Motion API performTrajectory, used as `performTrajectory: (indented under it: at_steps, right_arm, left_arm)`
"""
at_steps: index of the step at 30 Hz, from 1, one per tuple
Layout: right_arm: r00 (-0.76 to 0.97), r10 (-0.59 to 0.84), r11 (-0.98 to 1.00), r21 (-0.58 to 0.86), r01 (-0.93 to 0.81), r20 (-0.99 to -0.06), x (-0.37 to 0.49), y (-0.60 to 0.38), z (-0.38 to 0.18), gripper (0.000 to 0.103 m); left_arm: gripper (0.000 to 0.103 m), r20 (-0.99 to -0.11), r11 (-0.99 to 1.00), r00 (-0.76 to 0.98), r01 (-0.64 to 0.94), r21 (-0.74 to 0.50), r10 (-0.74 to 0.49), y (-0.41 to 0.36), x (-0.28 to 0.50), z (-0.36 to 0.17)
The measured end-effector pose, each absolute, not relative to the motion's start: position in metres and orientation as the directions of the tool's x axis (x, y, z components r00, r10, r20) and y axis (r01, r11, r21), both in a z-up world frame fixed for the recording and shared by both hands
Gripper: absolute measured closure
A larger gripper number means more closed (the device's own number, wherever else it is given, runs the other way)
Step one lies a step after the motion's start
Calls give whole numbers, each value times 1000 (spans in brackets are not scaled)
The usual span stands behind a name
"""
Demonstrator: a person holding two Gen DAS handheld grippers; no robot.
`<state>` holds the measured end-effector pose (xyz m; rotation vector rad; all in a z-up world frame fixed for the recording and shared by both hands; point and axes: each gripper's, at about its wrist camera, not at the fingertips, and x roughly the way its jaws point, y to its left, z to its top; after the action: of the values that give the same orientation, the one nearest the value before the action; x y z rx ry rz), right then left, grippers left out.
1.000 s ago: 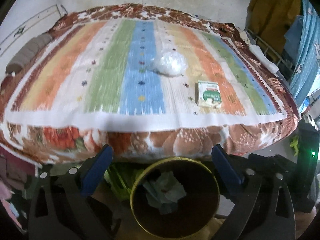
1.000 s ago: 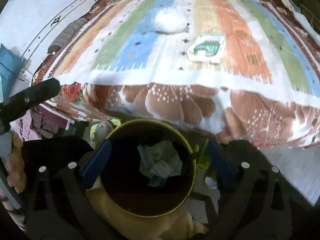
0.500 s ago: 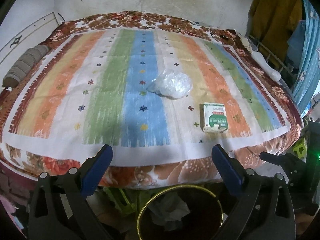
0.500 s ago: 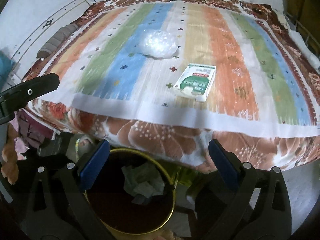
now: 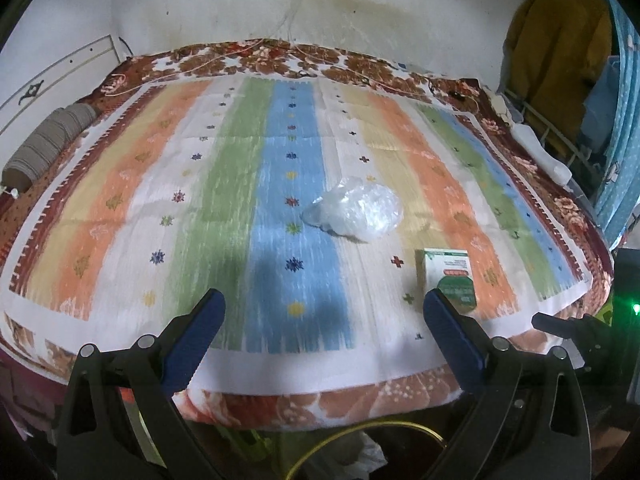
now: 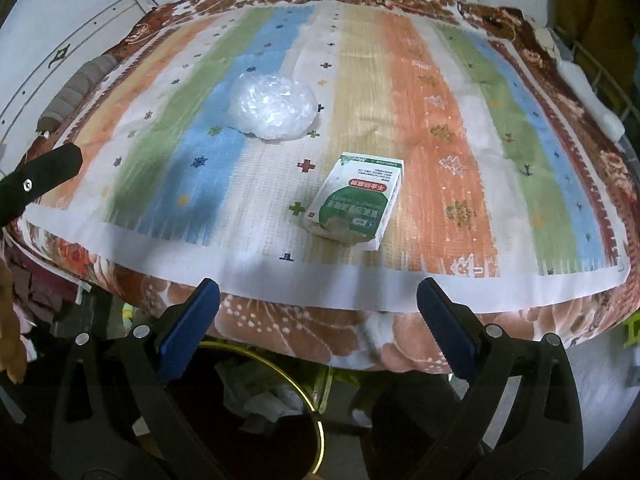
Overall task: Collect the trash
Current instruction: 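Move both open grippers forward over the plastic bag and eye-drop box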
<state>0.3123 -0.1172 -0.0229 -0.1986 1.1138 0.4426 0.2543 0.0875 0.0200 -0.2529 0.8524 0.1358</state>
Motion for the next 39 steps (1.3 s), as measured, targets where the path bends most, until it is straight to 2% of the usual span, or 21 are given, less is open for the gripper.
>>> performTrajectory:
  at_steps: [2,8,14,23,26,34,39]
  right_arm:
    - [371,226,901,48,-432,-901,319,-113,-25,9]
    - [389,168,904,-16,-428,-906,341,-95,-34,9]
    - [399,141,930,-17,-368,-906,368,-96,-45,9]
    - [381,101,929,-51,-367,-919,391,-79,-68,9]
    - [379,76,939,-62,-338,-922,399,-76,-76,9]
    - [389,7,939,-128,-320,-921,417,-66,-92,10]
    - [378,-11,942,-137,-307,-926,426,-66,-102,15]
  left_arm:
    - [6,-769,952,639,-240,-191,7,96,260,14]
    - [6,-803,948,593,-282,-145,53,111,277,-1]
    - [6,-798,947,603,-268,-178,21,117,289,-4]
    - [6,-767,947,642,-231,-222,-23,115,314,-5]
    - [6,-783,926,620,-264,-270,-52,123,322,-12]
    - [6,-806,914,591,-308,-263,-33,137,337,-29]
    - [6,-810,906,584,-313,-284,-52,142,351,-35]
